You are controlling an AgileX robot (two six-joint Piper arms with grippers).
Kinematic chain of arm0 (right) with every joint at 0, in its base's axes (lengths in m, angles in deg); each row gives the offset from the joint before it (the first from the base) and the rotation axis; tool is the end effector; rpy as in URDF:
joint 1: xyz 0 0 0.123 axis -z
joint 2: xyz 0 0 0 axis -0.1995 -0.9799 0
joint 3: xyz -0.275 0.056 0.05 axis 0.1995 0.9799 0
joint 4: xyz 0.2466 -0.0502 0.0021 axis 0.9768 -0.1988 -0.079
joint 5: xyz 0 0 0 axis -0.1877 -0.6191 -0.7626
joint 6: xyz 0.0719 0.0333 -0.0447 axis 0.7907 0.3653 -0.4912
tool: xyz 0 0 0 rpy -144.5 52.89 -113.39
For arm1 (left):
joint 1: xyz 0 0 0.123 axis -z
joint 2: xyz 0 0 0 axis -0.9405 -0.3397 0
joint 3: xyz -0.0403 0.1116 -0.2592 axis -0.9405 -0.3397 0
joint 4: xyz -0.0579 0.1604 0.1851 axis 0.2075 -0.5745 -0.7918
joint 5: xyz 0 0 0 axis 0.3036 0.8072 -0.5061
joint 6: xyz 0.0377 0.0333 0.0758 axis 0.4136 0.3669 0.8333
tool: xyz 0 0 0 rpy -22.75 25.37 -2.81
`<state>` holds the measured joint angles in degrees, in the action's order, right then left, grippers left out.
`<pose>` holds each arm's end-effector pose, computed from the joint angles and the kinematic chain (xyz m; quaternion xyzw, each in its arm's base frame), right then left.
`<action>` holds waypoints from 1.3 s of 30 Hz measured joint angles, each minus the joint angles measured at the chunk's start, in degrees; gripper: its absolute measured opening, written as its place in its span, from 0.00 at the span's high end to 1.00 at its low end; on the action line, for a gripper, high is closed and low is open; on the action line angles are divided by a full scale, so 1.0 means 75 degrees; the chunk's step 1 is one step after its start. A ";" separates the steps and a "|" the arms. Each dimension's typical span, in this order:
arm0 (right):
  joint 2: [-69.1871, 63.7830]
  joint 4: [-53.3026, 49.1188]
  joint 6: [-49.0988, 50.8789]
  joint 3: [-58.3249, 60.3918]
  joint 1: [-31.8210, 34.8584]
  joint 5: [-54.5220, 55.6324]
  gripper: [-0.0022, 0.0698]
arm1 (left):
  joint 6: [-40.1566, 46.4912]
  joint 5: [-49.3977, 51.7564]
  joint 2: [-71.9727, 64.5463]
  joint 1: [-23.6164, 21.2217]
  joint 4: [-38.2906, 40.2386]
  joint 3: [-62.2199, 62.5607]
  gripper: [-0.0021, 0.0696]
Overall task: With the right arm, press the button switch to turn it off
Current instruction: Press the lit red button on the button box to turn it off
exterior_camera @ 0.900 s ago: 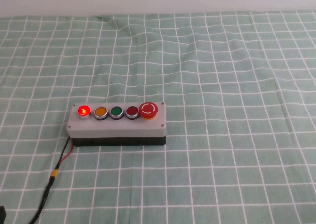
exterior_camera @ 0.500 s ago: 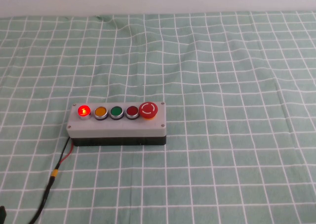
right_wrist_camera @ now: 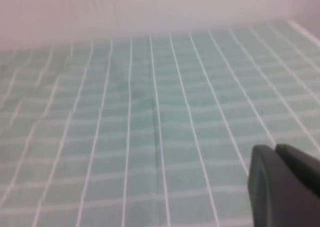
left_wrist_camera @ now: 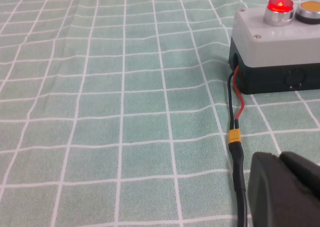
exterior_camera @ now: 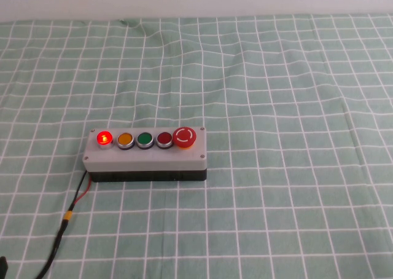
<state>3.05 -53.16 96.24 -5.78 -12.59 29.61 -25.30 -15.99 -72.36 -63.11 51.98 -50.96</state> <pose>0.0554 -0.0001 0.1852 0.0514 0.7556 0.0484 0.6513 0.0518 -0.0040 0.1702 0.0802 0.8047 0.0025 0.5882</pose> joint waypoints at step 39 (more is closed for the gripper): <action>0.0012 0.0201 0.1230 -0.3526 0.0004 0.4684 0.99 | 0.0000 0.0000 0.0000 0.0000 0.0000 0.0000 0.98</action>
<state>3.14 -51.65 105.46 -32.23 -12.56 64.74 -25.30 -15.99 -72.36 -63.11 51.98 -50.96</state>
